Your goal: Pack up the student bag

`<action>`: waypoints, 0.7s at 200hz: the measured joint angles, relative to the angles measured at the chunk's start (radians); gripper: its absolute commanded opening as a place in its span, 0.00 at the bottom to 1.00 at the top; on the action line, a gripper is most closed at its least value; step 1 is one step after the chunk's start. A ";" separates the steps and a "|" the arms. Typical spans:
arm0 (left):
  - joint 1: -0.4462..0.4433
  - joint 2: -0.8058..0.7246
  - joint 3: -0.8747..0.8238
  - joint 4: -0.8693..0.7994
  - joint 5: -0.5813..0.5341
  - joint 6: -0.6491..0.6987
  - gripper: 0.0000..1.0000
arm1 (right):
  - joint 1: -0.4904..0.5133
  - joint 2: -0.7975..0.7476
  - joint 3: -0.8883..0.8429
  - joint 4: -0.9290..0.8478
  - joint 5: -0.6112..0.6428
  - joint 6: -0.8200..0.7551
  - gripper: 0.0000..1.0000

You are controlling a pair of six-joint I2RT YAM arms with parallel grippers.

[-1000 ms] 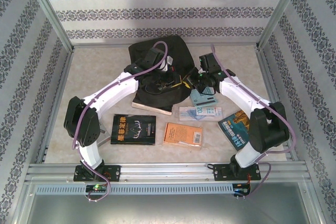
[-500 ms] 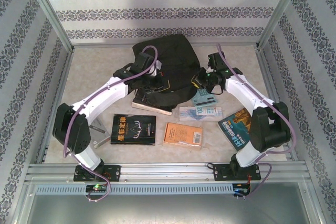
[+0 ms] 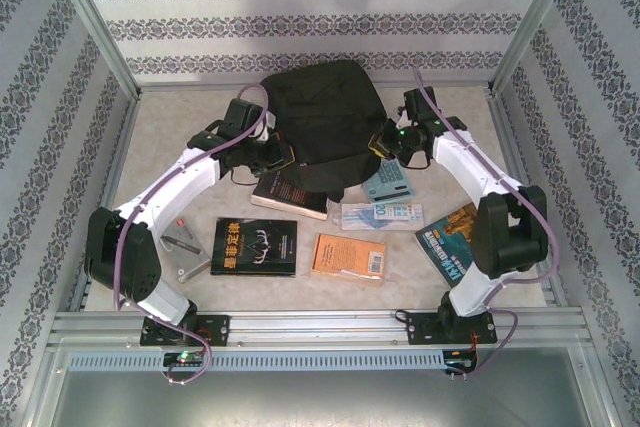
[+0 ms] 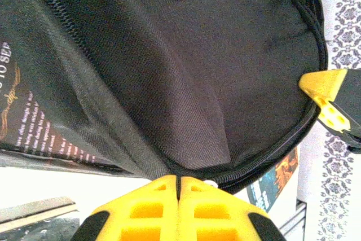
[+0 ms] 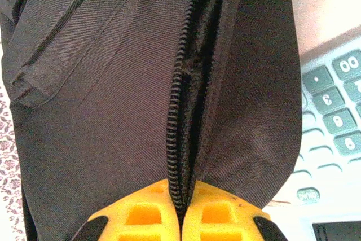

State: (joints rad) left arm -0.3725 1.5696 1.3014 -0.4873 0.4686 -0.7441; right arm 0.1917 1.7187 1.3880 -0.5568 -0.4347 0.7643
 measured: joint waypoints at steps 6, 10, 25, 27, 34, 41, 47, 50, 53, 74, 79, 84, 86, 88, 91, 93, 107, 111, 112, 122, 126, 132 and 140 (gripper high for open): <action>0.001 0.000 -0.002 0.010 0.004 -0.002 0.00 | 0.000 0.014 0.024 -0.010 0.000 -0.009 0.35; 0.001 0.000 -0.004 0.016 0.007 -0.004 0.00 | 0.000 0.023 0.040 -0.016 0.003 -0.014 0.42; 0.001 0.000 -0.012 0.025 0.012 -0.019 0.00 | -0.008 0.032 0.067 -0.016 0.026 -0.018 0.53; 0.000 0.000 -0.014 0.026 0.013 -0.023 0.00 | -0.010 0.032 0.068 -0.017 0.029 -0.011 0.53; -0.001 0.000 -0.020 0.028 0.016 -0.033 0.00 | -0.014 0.027 0.072 -0.016 0.036 0.000 0.55; -0.006 0.000 -0.026 0.030 0.021 -0.047 0.00 | -0.015 0.020 0.072 -0.017 0.047 0.011 0.56; -0.009 0.000 -0.029 0.032 0.024 -0.058 0.00 | -0.015 0.011 0.072 -0.024 0.059 0.026 0.56; -0.011 0.001 -0.029 0.032 0.024 -0.063 0.00 | -0.015 0.007 0.071 -0.027 0.064 0.032 0.56; -0.013 0.001 -0.029 0.034 0.025 -0.068 0.00 | -0.014 0.000 0.071 -0.032 0.069 0.042 0.56; -0.050 0.002 -0.024 0.056 0.027 -0.096 0.00 | 0.014 -0.076 0.052 -0.058 0.106 0.114 0.56; -0.059 0.002 -0.020 0.057 0.028 -0.101 0.00 | 0.025 -0.099 0.043 -0.063 0.113 0.131 0.56; -0.069 0.003 -0.015 0.057 0.028 -0.104 0.00 | 0.037 -0.122 0.032 -0.066 0.118 0.153 0.56; -0.074 0.003 -0.013 0.058 0.028 -0.106 0.00 | 0.043 -0.134 0.027 -0.066 0.119 0.159 0.56; -0.076 0.003 -0.011 0.058 0.028 -0.106 0.00 | 0.050 -0.146 0.021 -0.067 0.121 0.170 0.57; -0.081 0.004 -0.006 0.058 0.028 -0.109 0.00 | 0.058 -0.160 0.013 -0.068 0.124 0.181 0.57; -0.084 0.004 -0.004 0.058 0.028 -0.110 0.00 | 0.063 -0.171 0.008 -0.070 0.123 0.188 0.57; -0.101 0.008 0.023 0.059 0.028 -0.125 0.00 | 0.104 -0.234 -0.035 -0.070 0.126 0.244 0.58; -0.104 0.009 0.031 0.059 0.029 -0.129 0.00 | 0.114 -0.250 -0.049 -0.068 0.125 0.261 0.59; -0.105 0.009 0.033 0.059 0.029 -0.129 0.00 | 0.117 -0.254 -0.053 -0.068 0.125 0.264 0.59; -0.111 0.013 0.056 0.061 0.029 -0.137 0.00 | 0.143 -0.282 -0.082 -0.067 0.123 0.311 0.61; -0.113 0.015 0.067 0.063 0.029 -0.141 0.00 | 0.153 -0.288 -0.092 -0.068 0.123 0.319 0.62; -0.118 0.019 0.080 0.068 0.029 -0.146 0.00 | 0.166 -0.294 -0.104 -0.068 0.123 0.342 0.63; -0.127 0.025 0.095 0.076 0.029 -0.154 0.00 | 0.180 -0.295 -0.118 -0.063 0.124 0.375 0.67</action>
State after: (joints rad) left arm -0.4992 1.5944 1.3960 -0.4110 0.4973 -0.8978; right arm 0.3717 1.4235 1.2701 -0.6201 -0.3107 1.1397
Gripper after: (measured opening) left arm 0.058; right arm 0.633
